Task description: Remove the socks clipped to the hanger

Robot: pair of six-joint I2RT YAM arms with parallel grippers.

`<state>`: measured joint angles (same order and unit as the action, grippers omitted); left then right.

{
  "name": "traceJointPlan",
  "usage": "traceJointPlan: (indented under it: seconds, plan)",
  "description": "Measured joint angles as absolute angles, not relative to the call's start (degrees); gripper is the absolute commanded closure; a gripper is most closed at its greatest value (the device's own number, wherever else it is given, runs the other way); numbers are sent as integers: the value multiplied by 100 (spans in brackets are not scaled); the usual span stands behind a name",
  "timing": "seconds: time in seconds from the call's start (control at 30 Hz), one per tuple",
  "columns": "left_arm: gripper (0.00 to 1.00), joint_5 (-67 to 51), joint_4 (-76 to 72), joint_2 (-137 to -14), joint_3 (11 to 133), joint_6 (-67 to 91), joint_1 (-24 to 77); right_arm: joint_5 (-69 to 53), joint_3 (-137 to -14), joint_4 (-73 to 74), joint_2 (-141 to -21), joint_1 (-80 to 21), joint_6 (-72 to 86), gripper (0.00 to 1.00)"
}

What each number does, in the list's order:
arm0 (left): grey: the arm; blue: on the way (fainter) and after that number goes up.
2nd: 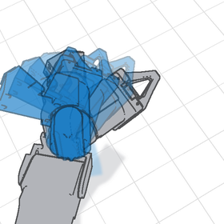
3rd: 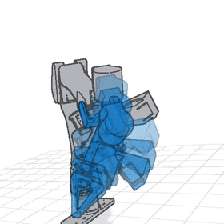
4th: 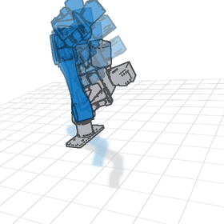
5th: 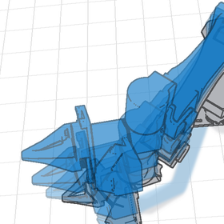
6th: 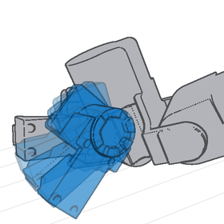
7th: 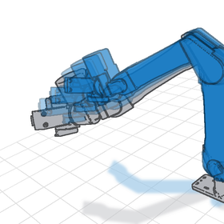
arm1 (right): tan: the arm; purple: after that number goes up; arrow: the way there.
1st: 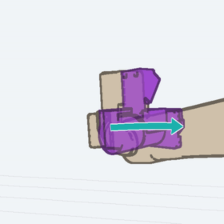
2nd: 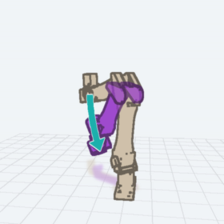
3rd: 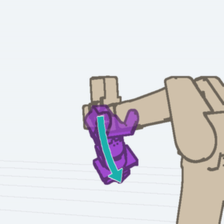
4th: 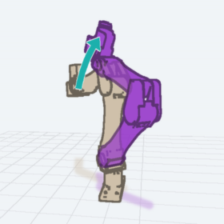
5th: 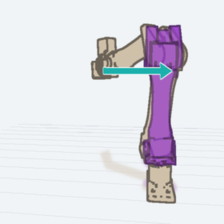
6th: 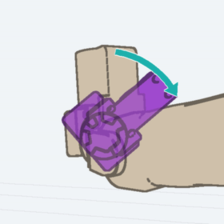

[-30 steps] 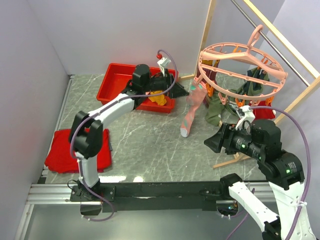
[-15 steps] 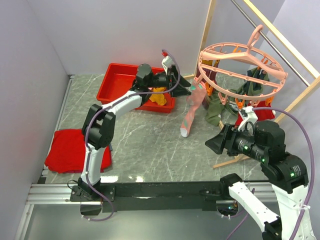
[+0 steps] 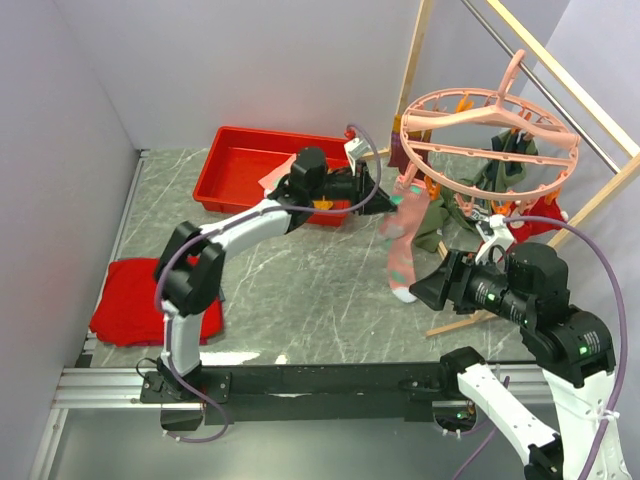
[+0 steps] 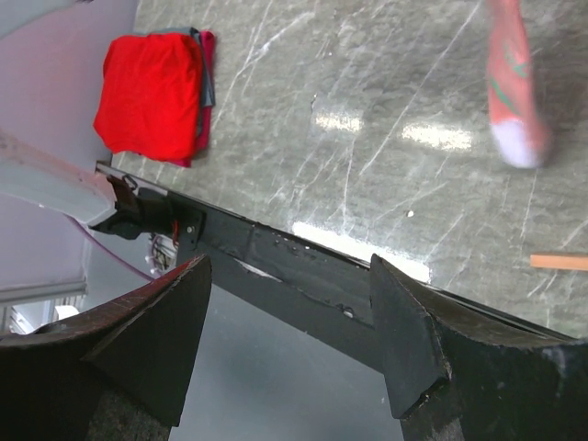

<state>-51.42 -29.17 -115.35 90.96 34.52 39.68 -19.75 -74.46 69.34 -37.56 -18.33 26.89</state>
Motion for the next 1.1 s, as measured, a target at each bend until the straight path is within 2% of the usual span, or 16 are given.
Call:
traceJointPlan:
  seconds: [0.07, 0.37, 0.57, 0.83, 1.1]
  plan:
    - [89, -4897, -2615, -11153, 8803, 3332, 4040, -1981, -7382, 6908, -3675, -1833, 2720, 24]
    - [99, -3986, -1468, -9878, 8628, 2980, 4783, -1935, -7109, 6827, -3542, -1833, 2797, 24]
    - [99, -3715, -1219, -9756, 8652, 3135, 5293, -1570, -7100, 6707, -3542, -1833, 2919, 24]
    - [99, -3465, -1100, -9743, 8661, 3885, 5437, -1347, -6810, 6436, -3398, -1833, 2862, 23]
    - [99, -3511, -1072, -9745, 8910, 4856, 5522, -1184, -6591, 6023, -3162, -1833, 2862, 12]
